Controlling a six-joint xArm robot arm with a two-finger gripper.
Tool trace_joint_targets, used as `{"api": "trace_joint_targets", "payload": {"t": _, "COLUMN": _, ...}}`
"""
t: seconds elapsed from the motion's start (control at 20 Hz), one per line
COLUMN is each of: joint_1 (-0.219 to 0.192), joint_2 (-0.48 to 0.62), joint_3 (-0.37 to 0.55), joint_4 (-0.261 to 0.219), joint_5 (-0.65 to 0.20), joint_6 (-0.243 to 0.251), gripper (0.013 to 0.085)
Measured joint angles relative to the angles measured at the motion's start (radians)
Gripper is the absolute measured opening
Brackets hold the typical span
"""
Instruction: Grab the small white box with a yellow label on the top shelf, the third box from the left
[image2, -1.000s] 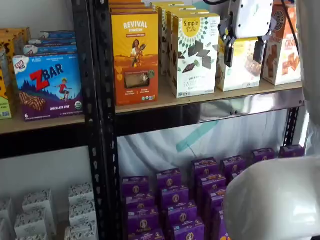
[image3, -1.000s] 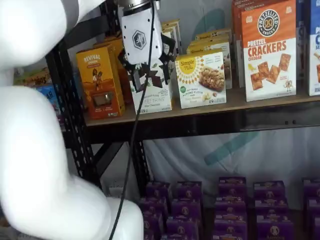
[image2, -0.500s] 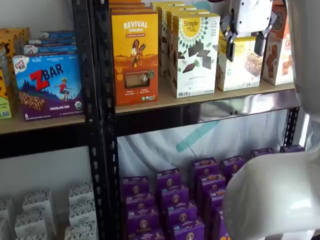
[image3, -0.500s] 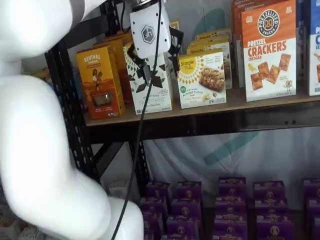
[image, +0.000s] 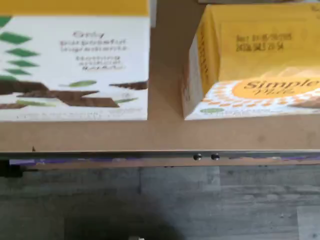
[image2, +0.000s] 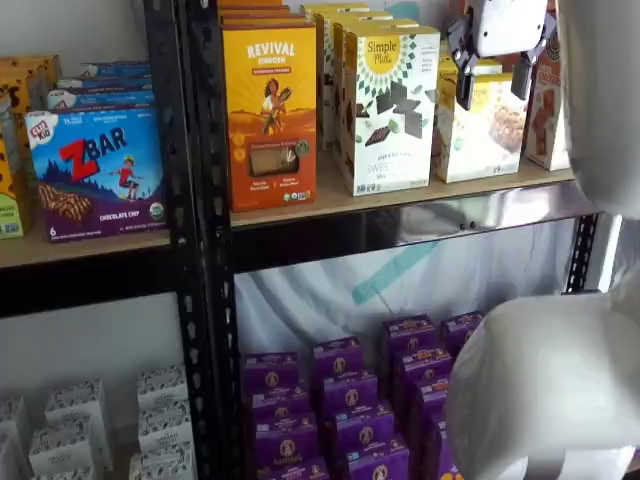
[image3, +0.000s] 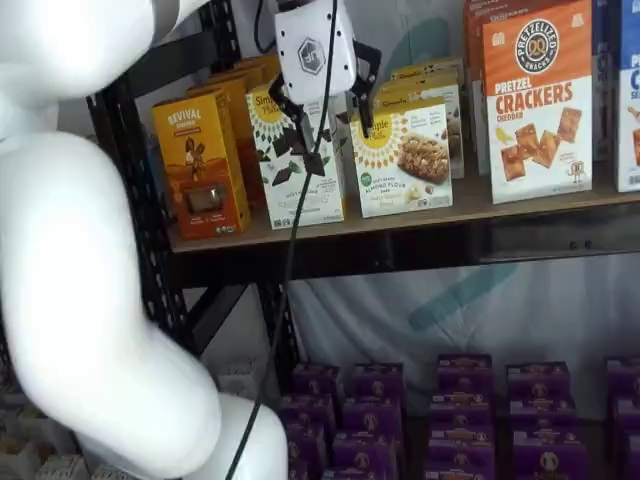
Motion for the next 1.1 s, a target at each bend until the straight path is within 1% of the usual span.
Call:
{"api": "trace_joint_targets", "payload": {"t": 0.25, "joint_1": -0.026, "joint_2": 0.025, "joint_3": -0.030, "joint_4": 0.020, "joint_5": -0.006, "joint_6": -0.023, "gripper": 0.0850}}
{"api": "trace_joint_targets", "payload": {"t": 0.55, "joint_1": -0.041, "joint_2": 0.051, "joint_3": -0.060, "joint_4": 0.018, "joint_5": -0.007, "joint_6": -0.038, "gripper": 0.0850}}
{"api": "trace_joint_targets", "payload": {"t": 1.1, "joint_1": -0.051, "joint_2": 0.074, "joint_3": -0.087, "joint_4": 0.021, "joint_5": 0.006, "joint_6": -0.049, "gripper": 0.0850}}
